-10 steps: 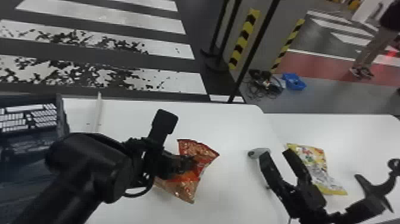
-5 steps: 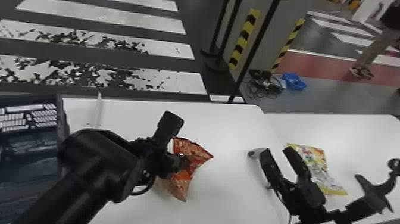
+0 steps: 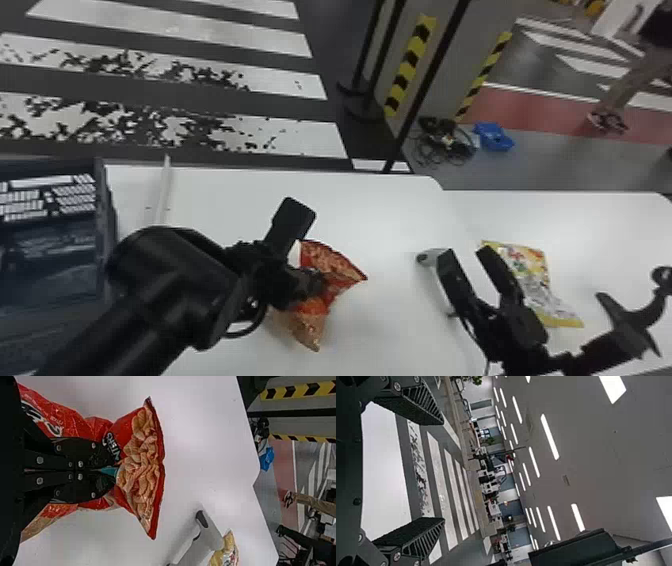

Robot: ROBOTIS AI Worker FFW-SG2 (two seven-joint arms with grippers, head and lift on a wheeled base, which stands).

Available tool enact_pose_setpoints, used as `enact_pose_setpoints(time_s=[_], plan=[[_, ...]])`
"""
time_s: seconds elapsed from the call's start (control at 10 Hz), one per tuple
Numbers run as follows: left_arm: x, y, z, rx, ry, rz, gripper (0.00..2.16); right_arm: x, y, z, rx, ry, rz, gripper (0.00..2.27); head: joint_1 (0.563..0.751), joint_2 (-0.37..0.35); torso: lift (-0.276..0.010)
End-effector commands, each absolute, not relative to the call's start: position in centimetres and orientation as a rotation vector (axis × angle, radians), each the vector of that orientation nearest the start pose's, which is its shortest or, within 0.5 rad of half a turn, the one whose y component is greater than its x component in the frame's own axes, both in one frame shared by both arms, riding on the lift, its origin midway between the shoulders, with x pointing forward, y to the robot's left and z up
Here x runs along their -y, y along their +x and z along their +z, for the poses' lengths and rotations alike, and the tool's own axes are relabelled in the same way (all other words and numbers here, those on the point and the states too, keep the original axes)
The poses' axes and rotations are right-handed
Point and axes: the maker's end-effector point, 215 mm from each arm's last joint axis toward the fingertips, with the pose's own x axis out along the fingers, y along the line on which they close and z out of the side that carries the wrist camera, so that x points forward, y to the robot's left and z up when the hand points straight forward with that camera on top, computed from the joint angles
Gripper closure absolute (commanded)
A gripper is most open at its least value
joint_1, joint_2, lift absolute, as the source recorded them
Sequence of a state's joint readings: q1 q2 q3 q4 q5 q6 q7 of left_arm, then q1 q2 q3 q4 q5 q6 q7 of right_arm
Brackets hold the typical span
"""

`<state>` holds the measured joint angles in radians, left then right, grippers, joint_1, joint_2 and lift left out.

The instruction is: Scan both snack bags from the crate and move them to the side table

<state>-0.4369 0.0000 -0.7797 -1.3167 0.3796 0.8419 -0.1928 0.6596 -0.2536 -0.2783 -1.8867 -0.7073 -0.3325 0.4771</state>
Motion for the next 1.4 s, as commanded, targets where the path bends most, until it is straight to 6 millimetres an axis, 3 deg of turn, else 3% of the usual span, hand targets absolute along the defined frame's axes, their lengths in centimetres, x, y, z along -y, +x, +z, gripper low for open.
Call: enact_pose_setpoints(time_s=[0.0,0.1,0.2,0.3,0.5,0.9,1.1,1.2,1.3], plan=[[16.2,45.5,-48.7,-0.809,0.122,-0.967,2.10,36.2,37.4,-31.4,0.157,0.274,0.189,0.14,0.695,-0.350,-0.095],[16.5,45.6,-48.6,-0.771,0.182,-0.930,1.66,36.3,37.4,-31.4,0.158,0.276,0.189,0.14,0.695,-0.350,-0.095],[16.7,45.5,-48.3,-0.746,0.227,-0.932,0.63,36.4,37.4,-31.3,0.160,0.276,0.187,0.14,0.695,-0.350,-0.095],[16.7,45.6,-48.2,-0.739,0.236,-0.928,0.00,36.5,37.4,-31.2,0.160,0.274,0.185,0.14,0.695,-0.350,-0.095],[17.0,45.7,-47.7,-0.726,0.227,-0.931,0.02,36.7,37.3,-31.1,0.161,0.274,0.183,0.14,0.695,-0.350,-0.095],[17.5,47.4,-43.1,-0.640,0.164,-0.923,0.02,36.7,37.7,-30.8,0.167,0.267,0.187,0.14,0.695,-0.350,-0.095],[17.3,47.2,-40.0,-0.592,0.154,-0.893,0.03,36.8,38.0,-31.1,0.154,0.264,0.194,0.14,0.695,-0.350,-0.095],[16.0,47.9,-38.3,-0.560,0.166,-0.837,0.03,36.9,38.2,-31.3,0.147,0.260,0.197,0.14,0.695,-0.350,-0.095],[14.6,49.1,-35.4,-0.502,0.111,-0.793,0.03,36.8,38.5,-31.5,0.136,0.256,0.204,0.14,0.695,-0.350,-0.095]])
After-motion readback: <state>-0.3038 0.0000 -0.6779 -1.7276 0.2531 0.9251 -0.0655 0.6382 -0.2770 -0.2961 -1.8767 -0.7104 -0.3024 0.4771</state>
